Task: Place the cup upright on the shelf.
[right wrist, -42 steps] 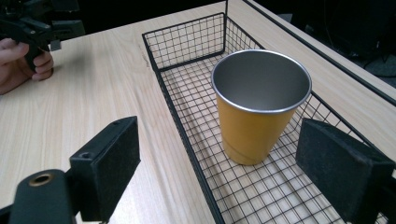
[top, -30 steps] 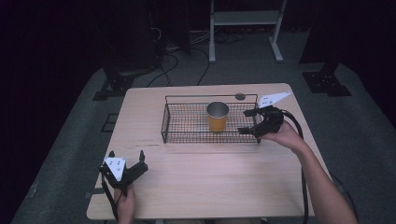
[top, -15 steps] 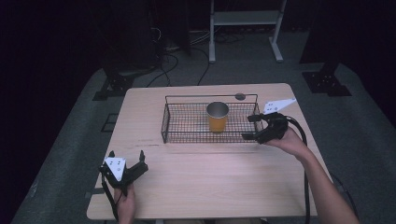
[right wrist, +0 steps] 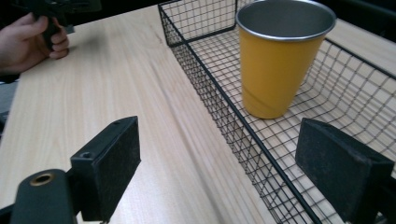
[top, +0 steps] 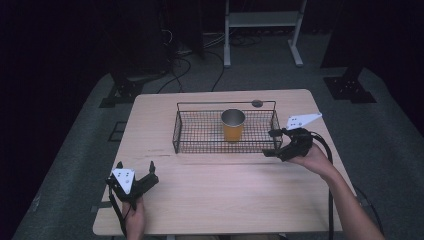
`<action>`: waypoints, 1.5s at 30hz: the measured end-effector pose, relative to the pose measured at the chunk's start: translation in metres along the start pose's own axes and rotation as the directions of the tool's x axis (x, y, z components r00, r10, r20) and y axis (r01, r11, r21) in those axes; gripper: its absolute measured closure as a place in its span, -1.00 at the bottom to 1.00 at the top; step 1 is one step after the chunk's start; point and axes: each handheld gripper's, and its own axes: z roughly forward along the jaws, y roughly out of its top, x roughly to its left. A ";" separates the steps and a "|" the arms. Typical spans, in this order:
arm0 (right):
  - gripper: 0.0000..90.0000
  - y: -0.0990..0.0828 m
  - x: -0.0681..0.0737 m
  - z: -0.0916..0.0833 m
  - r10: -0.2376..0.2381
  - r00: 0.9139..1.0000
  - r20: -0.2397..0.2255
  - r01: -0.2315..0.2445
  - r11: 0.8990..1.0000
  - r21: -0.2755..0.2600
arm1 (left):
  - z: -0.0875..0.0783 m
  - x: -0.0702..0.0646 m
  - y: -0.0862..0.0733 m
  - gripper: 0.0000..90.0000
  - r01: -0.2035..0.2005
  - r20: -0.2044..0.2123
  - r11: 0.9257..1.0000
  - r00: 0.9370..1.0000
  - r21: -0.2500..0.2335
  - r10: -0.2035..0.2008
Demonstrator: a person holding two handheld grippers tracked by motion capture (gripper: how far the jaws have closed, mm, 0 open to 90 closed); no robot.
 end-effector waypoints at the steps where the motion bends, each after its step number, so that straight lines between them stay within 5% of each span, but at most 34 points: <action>1: -0.71 -0.001 0.001 -0.001 0.002 1.000 -0.003 -0.002 1.000 0.000 | 0.000 0.000 0.000 -1.00 0.001 0.001 1.000 1.000 0.000 -0.001; 24: -0.71 -0.025 0.013 -0.014 0.001 1.000 0.011 -0.001 1.000 -0.001 | 0.000 -0.001 0.000 -1.00 -0.009 -0.003 1.000 1.000 0.000 0.009; 45: -0.71 -0.062 0.023 -0.024 0.046 0.998 0.032 -0.046 0.999 -0.028 | 0.000 -0.001 0.000 -1.00 -0.008 -0.003 1.000 1.000 -0.001 0.008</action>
